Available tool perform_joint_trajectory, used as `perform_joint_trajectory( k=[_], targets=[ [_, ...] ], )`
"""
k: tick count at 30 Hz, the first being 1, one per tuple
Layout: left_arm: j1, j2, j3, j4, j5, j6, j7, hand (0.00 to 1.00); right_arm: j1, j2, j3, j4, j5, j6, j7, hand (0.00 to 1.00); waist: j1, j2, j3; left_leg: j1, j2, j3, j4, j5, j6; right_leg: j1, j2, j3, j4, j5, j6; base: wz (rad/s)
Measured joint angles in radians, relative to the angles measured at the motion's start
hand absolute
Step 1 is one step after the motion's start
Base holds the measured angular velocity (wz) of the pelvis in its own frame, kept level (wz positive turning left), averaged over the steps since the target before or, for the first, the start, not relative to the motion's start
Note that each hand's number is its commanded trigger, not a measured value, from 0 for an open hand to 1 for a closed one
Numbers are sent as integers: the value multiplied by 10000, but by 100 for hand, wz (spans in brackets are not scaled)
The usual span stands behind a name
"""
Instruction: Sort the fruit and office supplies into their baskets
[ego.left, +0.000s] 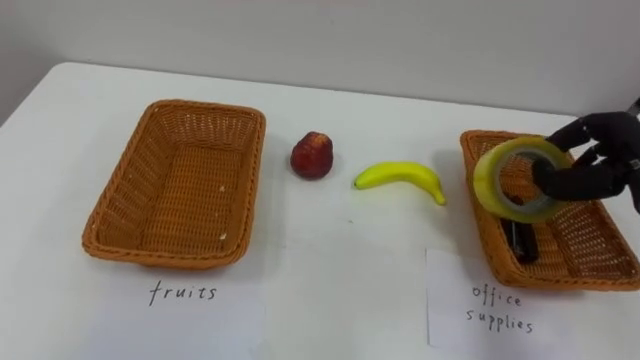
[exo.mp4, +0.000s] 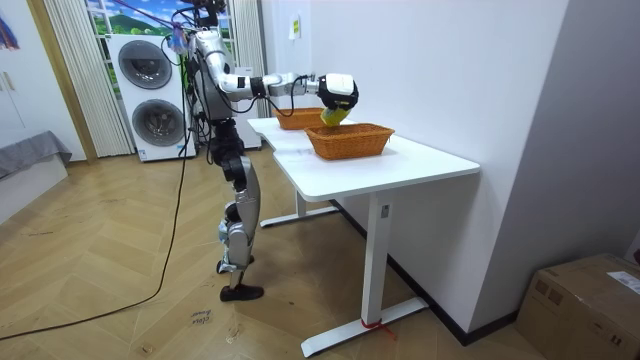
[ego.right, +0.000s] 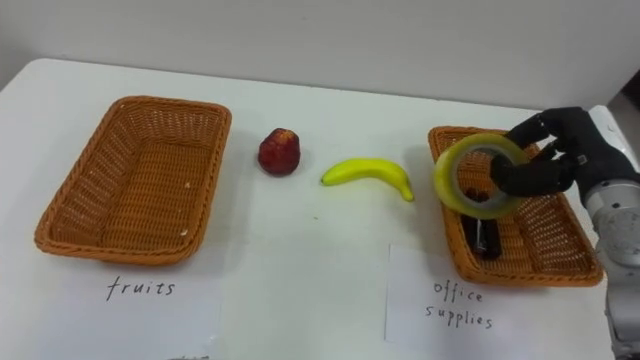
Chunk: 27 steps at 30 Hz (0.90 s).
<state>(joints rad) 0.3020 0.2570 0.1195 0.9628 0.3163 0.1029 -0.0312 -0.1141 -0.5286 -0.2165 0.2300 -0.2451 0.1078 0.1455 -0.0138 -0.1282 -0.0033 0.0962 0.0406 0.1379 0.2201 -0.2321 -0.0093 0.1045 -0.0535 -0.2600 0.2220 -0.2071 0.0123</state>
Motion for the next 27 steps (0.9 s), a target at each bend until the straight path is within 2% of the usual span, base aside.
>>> perform_joint_trajectory(
  k=[2, 4, 27],
  targets=[
    [-11, 0, -2, 0, 1, 0, -4, 0, -2, -61, -2, 1, -16, -3, 0, 8, -36, -5, -6, 3, 0, -2, 1, 0, 0, 0, 4, 63, 1, 0, 0, 0],
    [-8, 2, -3, 0, -1, 1, -6, 0, -1, -142, -1, 2, -97, -3, 52, 0, -70, -1, -3, 6, -1, 1, 1, 0, 0, -3, 6, 80, 1, 0, 0, 0],
    [-98, 67, -33, -9, -3, 1, -28, 0, 10, -192, 13, 160, -767, 23, 322, 0, -80, -43, 12, -2, 3, 141, -130, 1, -1, -191, 18, 186, 30, 2, -4, -1]
  ],
)
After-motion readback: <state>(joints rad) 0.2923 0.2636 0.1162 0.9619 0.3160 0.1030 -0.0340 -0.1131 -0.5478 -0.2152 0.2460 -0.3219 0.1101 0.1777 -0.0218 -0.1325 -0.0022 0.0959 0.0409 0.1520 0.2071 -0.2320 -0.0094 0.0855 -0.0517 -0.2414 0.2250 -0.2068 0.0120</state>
